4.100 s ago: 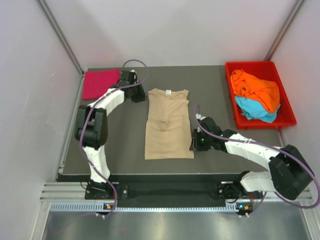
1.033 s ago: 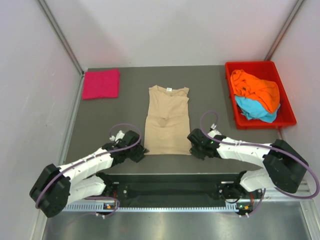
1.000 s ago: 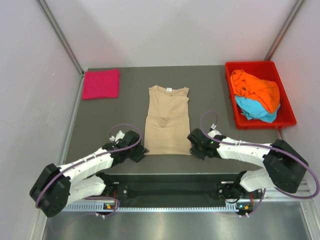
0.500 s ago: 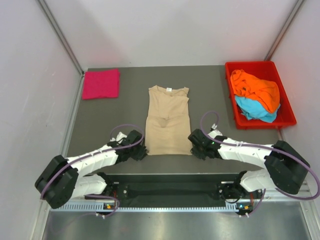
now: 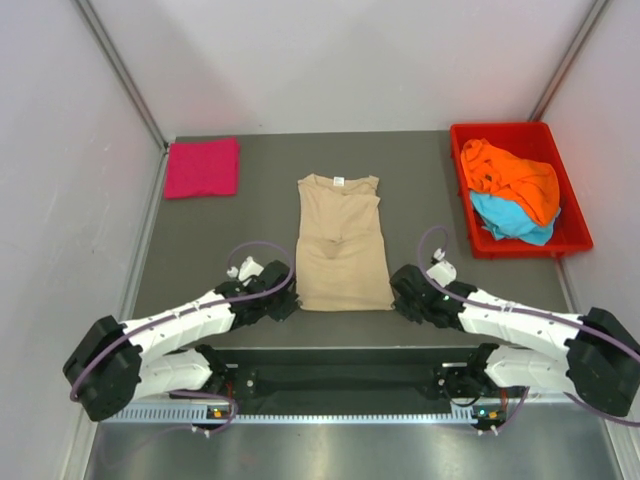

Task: Fold and stack the t-shirts
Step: Fold the tshirt

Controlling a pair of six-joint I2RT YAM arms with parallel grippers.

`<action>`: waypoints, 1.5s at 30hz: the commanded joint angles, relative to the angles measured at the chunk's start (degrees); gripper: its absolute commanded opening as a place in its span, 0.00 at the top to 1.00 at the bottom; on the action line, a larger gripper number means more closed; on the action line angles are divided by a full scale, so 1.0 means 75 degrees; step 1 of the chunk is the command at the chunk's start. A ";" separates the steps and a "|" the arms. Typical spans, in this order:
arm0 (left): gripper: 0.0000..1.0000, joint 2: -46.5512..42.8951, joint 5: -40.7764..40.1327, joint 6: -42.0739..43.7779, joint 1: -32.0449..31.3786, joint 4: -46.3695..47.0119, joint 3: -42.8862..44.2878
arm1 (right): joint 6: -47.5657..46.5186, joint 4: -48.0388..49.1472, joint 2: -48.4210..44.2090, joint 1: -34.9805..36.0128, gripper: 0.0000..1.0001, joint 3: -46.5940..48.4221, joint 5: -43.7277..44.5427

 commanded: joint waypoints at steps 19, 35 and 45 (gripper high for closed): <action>1.00 0.0225 -0.1812 0.1716 -0.0538 -0.0589 0.2221 | -0.1768 -0.1254 -0.0753 0.0457 1.00 0.1598 0.1788; 1.00 0.3411 -0.0160 0.4400 0.2098 0.0316 0.5289 | -0.5471 0.0574 0.2490 -0.2626 1.00 0.4447 -0.0426; 1.00 0.5836 0.0401 0.5150 0.3012 0.0711 0.7867 | -0.6140 0.0715 0.4472 -0.3668 1.00 0.6824 -0.1058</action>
